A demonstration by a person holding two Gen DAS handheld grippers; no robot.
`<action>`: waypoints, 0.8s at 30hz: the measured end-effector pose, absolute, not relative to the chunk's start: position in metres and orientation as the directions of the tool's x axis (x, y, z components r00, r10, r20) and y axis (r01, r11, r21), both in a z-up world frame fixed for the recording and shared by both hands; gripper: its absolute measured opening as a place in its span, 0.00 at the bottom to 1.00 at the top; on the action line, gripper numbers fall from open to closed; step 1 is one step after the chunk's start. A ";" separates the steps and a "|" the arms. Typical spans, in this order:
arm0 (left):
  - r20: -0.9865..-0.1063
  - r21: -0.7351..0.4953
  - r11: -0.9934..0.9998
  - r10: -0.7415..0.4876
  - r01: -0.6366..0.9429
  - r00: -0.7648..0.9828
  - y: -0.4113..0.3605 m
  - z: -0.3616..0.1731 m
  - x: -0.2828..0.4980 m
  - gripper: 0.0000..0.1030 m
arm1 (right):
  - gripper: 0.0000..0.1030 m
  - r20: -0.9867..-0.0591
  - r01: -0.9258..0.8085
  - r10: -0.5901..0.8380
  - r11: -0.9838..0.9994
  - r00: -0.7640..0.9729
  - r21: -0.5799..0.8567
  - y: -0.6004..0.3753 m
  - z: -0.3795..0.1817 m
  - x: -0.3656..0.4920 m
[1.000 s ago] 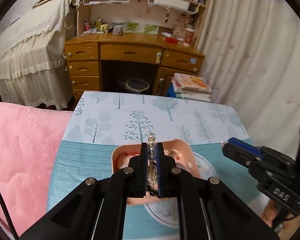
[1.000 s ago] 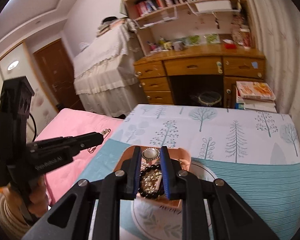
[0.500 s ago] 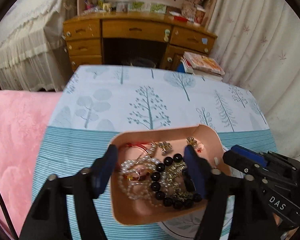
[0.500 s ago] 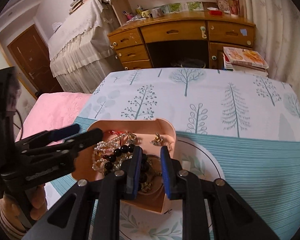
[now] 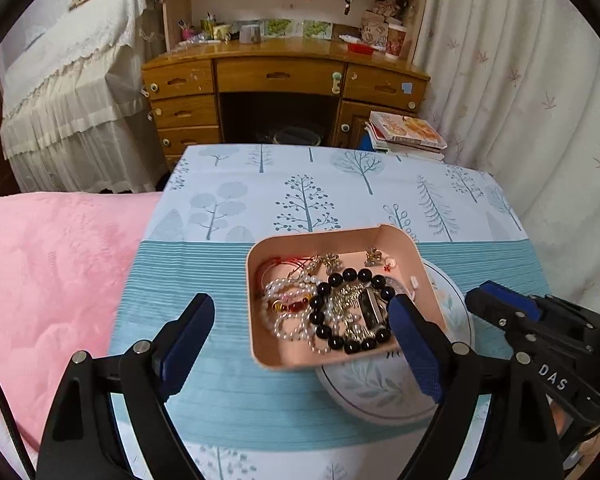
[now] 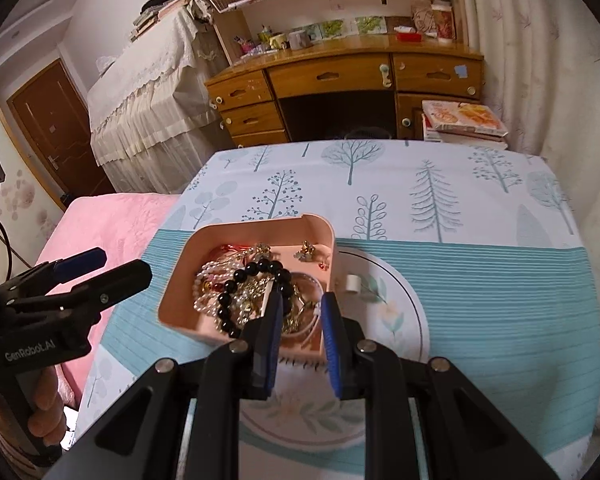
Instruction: Organize jewelry
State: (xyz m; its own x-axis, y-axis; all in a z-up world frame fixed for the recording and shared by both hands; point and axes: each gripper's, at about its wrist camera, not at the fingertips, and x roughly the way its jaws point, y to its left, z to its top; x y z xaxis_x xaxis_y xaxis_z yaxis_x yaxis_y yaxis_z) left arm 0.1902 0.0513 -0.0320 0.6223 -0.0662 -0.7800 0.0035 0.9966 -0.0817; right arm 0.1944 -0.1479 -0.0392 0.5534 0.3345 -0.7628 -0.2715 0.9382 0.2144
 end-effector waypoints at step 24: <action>-0.687 -0.067 0.997 -0.064 0.024 0.724 -0.002 0.006 0.023 0.99 | 0.48 -0.677 -0.156 0.243 0.970 0.694 0.188 -0.201 -0.002 0.023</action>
State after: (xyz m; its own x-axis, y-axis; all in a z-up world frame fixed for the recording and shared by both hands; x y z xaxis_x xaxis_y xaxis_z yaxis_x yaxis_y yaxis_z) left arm 0.0228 -0.0015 0.0057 0.7243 -0.0637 -0.6865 0.0239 0.9974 -0.0673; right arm 0.0235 -0.2011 -0.0018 0.6944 0.2431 -0.6773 -0.1557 0.9697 0.1884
